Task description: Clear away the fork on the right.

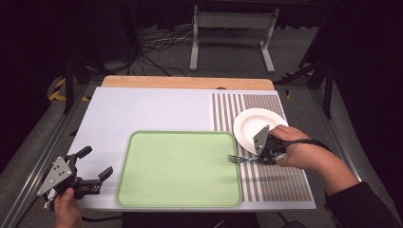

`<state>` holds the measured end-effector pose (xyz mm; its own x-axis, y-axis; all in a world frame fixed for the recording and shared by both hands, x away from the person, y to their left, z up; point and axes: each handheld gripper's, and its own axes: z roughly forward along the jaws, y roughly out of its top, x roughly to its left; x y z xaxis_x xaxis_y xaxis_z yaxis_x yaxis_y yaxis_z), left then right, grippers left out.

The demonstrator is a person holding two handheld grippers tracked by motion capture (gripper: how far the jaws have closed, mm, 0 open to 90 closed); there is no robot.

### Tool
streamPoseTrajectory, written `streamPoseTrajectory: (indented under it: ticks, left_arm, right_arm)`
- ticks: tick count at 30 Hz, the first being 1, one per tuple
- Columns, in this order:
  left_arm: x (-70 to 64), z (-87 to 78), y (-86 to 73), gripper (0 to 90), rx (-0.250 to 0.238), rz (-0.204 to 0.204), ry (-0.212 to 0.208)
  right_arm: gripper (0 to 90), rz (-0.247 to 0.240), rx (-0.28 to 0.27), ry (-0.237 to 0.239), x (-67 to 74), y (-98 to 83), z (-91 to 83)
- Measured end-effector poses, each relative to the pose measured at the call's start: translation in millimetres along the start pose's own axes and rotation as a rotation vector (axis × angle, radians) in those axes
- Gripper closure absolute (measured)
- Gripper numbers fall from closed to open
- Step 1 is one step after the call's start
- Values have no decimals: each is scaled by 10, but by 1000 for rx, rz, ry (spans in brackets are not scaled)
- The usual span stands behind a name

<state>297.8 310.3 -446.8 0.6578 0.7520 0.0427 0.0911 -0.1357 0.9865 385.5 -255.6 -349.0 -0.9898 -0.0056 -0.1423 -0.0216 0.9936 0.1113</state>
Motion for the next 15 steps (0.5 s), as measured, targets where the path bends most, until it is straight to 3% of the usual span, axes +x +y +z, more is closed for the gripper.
streamPoseTrajectory:
  ticks: [15]
  left_arm:
    - [3,-3,2,0,1,2,-4]
  right_arm:
    - [784,-7,-23,-9,-45,368,-20]
